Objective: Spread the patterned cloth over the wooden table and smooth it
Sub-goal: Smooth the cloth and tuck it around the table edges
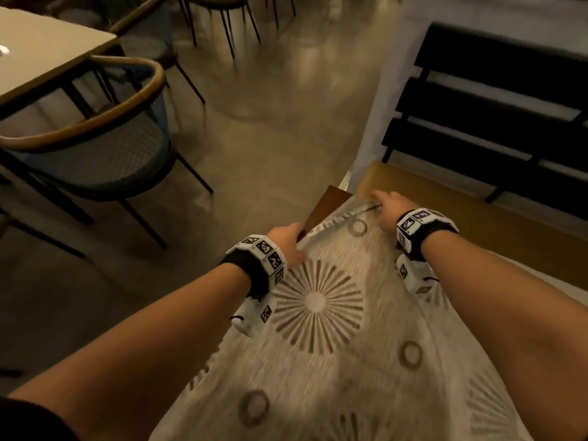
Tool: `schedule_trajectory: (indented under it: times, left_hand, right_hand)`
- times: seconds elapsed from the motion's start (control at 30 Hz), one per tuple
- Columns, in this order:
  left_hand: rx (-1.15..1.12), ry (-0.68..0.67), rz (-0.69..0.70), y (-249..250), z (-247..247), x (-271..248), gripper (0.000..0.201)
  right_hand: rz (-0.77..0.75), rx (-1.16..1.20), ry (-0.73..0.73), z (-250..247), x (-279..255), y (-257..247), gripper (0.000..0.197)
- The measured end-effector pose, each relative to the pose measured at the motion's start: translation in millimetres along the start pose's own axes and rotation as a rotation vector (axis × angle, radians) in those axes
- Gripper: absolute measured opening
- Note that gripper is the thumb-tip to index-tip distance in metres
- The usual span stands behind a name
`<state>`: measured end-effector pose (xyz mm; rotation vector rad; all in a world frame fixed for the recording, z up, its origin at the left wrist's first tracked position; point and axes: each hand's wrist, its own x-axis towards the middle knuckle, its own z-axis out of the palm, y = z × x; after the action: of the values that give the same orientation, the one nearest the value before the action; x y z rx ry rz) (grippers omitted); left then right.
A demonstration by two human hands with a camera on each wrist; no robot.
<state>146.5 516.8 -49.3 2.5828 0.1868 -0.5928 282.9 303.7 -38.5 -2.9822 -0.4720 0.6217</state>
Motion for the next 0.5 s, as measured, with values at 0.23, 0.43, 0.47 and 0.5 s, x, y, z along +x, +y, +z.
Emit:
schedule_trajectory:
  times: [0.23,0.43,0.47,0.5]
  left_hand:
    - [-0.037,0.043,0.041,-2.3,-2.5,20.4,0.03]
    - [-0.108,-0.063,-0.046,-15.8,-19.3,24.7,0.008]
    - [-0.169,-0.1,-0.087,-20.5,-22.0,24.5,0.007]
    - [-0.236,-0.137,-0.133,-25.0,-23.3,24.0,0.007]
  right_hand:
    - [-0.116,-0.072,0.033,-10.7,46.9,-5.4,0.029]
    - [-0.097,-0.19,0.188,-29.6,58.5,-31.6,0.023]
    - [-0.113,-0.148,0.209,-29.8,62.8,-40.8,0.022]
    - [-0.14,-0.089,0.237,-28.4,67.8,-49.4,0.021]
